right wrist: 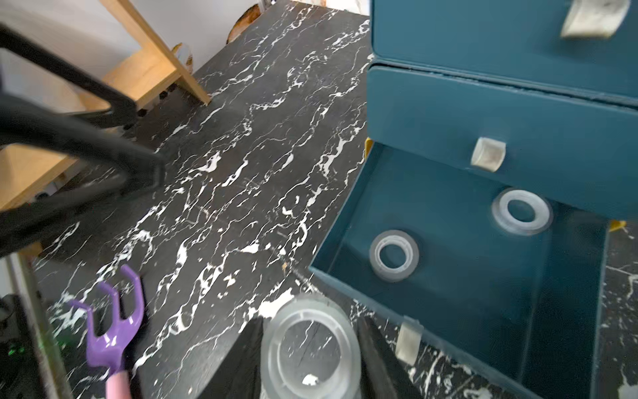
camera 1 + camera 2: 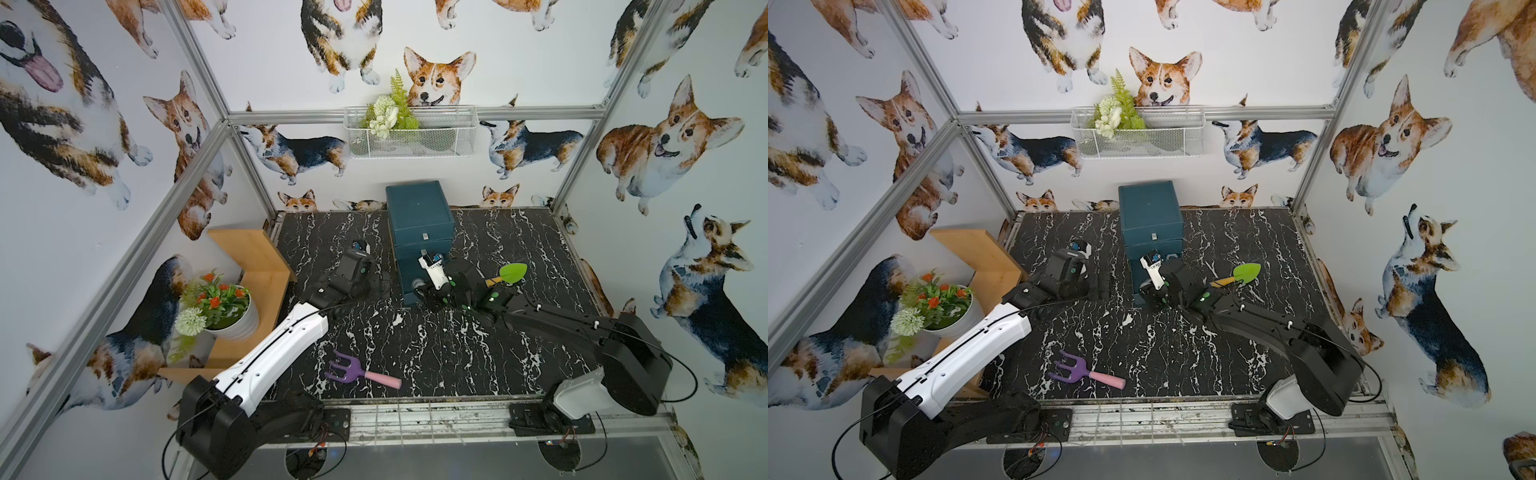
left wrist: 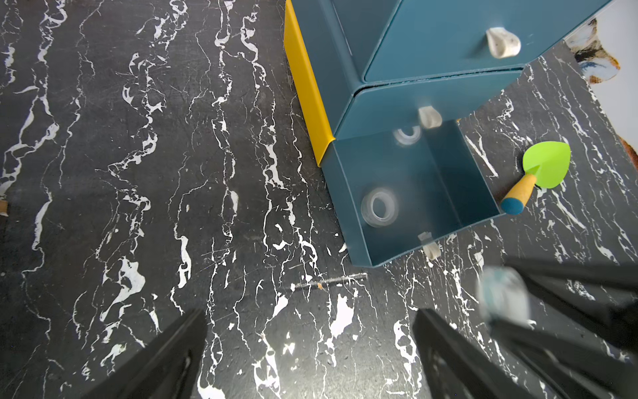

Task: Place the transparent tape into the drawer according to color
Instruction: Place the tape in the drawer.

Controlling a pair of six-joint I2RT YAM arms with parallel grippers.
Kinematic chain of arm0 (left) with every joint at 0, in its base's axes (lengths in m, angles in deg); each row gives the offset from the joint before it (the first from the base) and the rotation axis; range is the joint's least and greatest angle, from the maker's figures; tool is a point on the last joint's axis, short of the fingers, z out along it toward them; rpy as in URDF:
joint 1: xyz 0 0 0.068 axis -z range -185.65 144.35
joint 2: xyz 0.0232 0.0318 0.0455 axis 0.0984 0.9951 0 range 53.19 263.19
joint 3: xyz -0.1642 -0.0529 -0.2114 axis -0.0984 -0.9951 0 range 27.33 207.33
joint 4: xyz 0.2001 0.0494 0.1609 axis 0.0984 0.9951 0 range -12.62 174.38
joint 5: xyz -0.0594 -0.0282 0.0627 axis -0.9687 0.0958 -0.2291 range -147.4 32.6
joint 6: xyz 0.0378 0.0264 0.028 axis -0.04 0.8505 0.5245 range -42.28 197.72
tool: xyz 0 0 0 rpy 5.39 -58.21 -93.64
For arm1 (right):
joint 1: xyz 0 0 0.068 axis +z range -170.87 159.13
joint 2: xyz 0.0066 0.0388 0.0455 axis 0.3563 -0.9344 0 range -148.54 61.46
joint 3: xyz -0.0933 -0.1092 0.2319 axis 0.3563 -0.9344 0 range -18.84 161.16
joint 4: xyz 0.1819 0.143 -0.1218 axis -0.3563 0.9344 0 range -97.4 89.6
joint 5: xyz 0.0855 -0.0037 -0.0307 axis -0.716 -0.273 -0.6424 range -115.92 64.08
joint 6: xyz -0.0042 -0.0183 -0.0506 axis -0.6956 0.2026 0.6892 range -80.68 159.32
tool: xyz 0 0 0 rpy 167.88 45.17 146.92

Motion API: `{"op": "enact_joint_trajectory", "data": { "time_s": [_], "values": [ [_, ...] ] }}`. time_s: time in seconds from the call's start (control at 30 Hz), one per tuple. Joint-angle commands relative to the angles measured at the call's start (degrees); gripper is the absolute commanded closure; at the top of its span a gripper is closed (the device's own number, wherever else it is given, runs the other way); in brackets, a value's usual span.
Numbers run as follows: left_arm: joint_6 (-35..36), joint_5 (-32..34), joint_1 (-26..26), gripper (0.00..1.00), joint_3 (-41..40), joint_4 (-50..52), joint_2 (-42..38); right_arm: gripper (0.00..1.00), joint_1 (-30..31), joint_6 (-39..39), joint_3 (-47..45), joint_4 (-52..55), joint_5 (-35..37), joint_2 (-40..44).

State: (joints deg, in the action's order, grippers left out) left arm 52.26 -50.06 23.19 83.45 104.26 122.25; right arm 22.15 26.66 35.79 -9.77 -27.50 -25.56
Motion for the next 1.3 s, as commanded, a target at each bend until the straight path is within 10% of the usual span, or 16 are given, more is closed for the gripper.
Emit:
{"op": "enact_joint_trajectory", "data": {
  "time_s": [0.0, 0.3, 0.63, 0.9, 1.27],
  "values": [
    [0.0, -0.4, -0.1, 0.01, 0.6, -0.3, -0.1, 0.57, -0.8, -2.2, 1.3, -4.2, 2.6, -4.2],
    [0.0, -0.5, -0.1, 0.01, 0.7, 0.0, -0.3, 0.56, -1.3, -2.7, 3.4, -9.5, 8.5, -11.3],
    [-0.6, -1.5, -0.1, 0.01, 1.0, -0.5, 0.7, 0.29, -1.5, -3.6, 3.4, -11.3, 7.5, -11.0],
    [-0.9, -3.8, -2.3, 0.01, 5.6, -1.9, 4.6, 0.36, -1.6, -8.1, -5.9, -13.7, 3.9, -0.4],
    [1.6, -1.1, -3.3, 0.01, 31.9, -4.6, 24.7, 0.5, -1.5, -15.7, -19.5, -14.9, 0.8, 9.5]
  ]
}}
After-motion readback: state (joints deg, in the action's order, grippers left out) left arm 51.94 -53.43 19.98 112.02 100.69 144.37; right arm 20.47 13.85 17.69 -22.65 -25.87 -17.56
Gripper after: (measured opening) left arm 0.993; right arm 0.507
